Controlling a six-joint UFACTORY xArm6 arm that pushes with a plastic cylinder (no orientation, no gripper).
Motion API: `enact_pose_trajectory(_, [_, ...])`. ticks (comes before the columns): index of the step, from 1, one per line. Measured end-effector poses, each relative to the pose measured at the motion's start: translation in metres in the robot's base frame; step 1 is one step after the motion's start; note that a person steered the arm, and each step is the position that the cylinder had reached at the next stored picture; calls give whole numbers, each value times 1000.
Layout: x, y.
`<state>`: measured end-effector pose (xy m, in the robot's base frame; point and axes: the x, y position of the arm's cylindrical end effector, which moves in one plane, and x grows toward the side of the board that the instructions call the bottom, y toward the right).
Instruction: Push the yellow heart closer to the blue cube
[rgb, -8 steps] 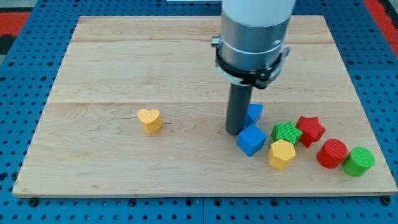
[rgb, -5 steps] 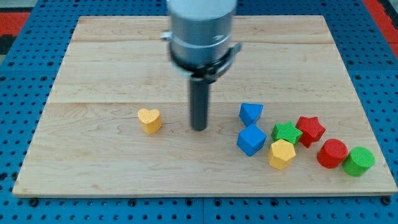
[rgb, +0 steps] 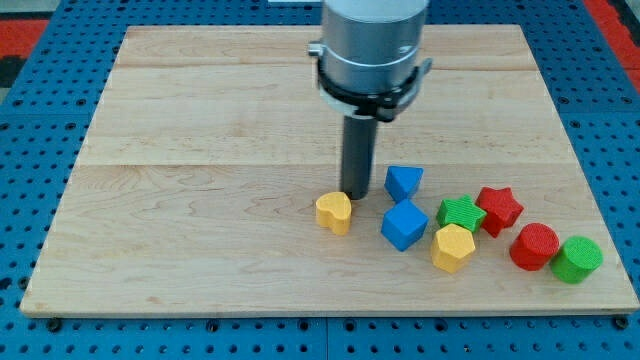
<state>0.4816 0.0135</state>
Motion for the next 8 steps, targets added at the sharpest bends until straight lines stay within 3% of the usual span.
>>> enact_pose_trajectory(1, [-4,-79])
enact_pose_trajectory(2, [32,-99])
enact_pose_trajectory(3, [42,-52])
enact_pose_trajectory(5, [21,14])
enact_pose_trajectory(6, [18,13])
enact_pose_trajectory(7, [-18,26])
enact_pose_trajectory(8, [-29,77])
